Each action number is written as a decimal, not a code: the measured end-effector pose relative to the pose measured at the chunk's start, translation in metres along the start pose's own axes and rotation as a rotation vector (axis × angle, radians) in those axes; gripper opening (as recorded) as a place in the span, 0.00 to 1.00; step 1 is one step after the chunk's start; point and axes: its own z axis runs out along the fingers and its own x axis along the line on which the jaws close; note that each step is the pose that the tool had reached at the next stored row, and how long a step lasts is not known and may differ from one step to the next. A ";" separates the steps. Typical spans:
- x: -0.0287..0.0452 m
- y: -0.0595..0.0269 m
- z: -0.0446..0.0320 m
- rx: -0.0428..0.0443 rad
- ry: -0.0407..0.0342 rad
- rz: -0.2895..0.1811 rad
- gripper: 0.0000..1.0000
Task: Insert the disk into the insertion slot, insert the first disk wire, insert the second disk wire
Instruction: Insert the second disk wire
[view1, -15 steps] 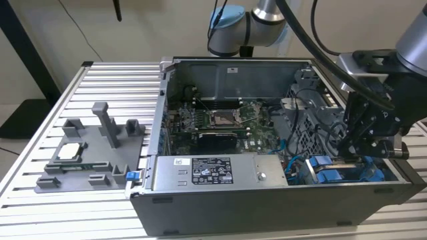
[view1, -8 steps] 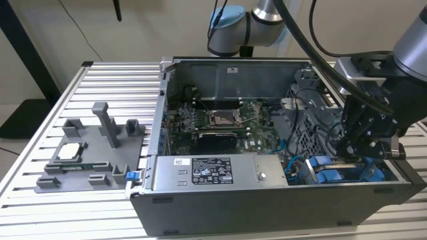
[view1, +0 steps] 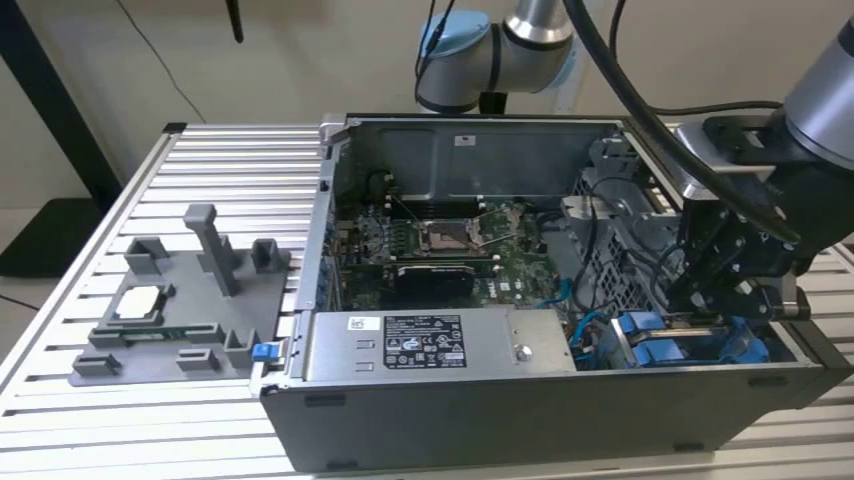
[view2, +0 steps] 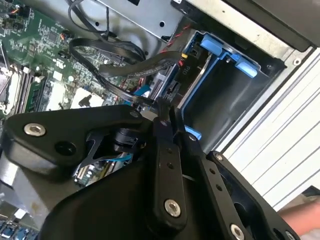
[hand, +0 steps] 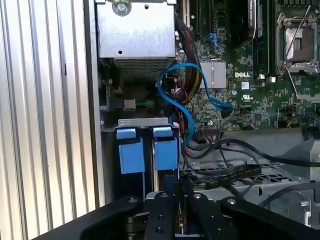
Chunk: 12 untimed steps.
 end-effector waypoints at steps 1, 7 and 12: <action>0.0000 -0.0010 0.0002 -0.0004 -0.0001 -0.005 0.00; 0.0000 -0.0056 0.0016 -0.0009 0.0002 -0.016 0.00; 0.0003 -0.0076 0.0050 0.0050 0.0000 -0.025 0.00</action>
